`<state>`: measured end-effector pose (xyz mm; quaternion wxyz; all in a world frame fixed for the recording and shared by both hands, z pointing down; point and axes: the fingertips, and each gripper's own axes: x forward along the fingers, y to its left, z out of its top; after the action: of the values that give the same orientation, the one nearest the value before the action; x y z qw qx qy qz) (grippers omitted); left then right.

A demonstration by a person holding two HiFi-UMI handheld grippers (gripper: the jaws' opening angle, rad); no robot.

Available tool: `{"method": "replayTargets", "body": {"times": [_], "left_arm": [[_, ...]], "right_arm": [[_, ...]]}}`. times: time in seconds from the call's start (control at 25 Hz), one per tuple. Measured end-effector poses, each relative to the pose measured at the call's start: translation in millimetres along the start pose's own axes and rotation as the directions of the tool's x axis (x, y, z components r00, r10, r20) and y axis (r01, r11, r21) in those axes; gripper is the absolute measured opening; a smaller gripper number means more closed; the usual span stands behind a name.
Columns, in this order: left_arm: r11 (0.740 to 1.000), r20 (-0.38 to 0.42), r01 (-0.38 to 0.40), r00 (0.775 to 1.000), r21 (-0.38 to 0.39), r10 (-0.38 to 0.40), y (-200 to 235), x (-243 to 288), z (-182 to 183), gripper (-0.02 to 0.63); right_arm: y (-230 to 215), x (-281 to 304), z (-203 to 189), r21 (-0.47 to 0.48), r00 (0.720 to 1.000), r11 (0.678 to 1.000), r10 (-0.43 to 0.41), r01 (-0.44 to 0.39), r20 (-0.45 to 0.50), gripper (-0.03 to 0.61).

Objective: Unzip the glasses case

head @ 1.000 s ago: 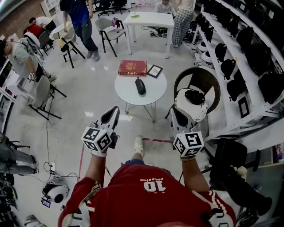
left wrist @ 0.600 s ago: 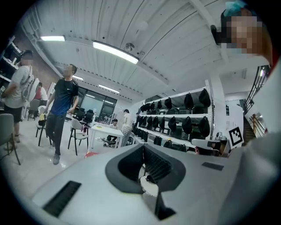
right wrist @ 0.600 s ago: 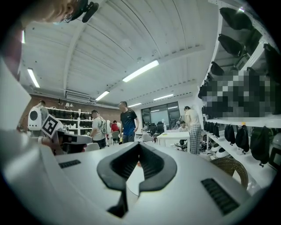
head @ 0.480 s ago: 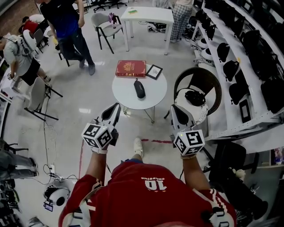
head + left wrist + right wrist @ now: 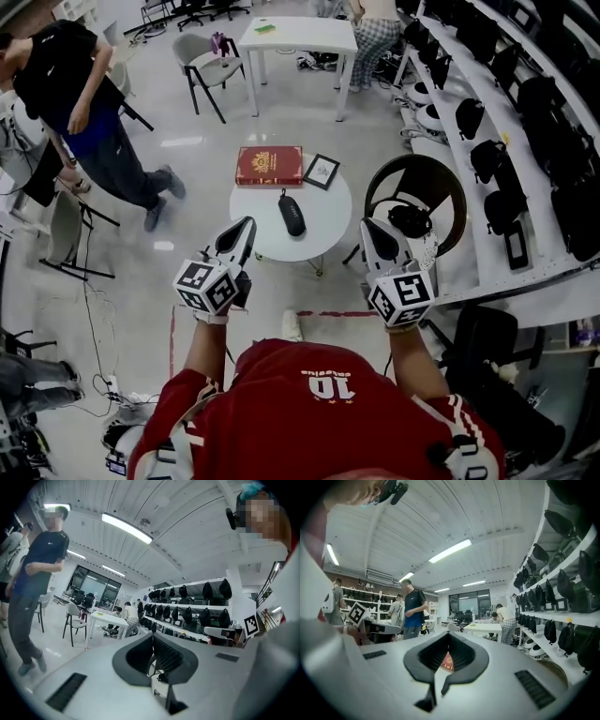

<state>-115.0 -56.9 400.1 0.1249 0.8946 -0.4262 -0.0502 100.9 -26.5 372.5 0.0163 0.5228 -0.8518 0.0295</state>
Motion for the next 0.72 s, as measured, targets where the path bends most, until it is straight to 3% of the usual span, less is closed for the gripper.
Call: {"method": "replayTargets", "body": {"times": [0.32, 0.72], "left_arm": [[0.998, -0.005, 0.055, 0.998, -0.009, -0.055, 47.3, 43.7, 10.7, 0.009], [0.994, -0.040, 0.108, 0.993, -0.026, -0.108, 65.1, 71.1, 7.6, 0.009]], "right_arm": [[-6.2, 57.2, 1.3, -0.007, 0.999, 0.999, -0.031, 0.031, -0.009, 0.015], [-11.5, 77.8, -5.2, 0.003, 0.997, 0.998, -0.066, 0.066, -0.042, 0.015]]}}
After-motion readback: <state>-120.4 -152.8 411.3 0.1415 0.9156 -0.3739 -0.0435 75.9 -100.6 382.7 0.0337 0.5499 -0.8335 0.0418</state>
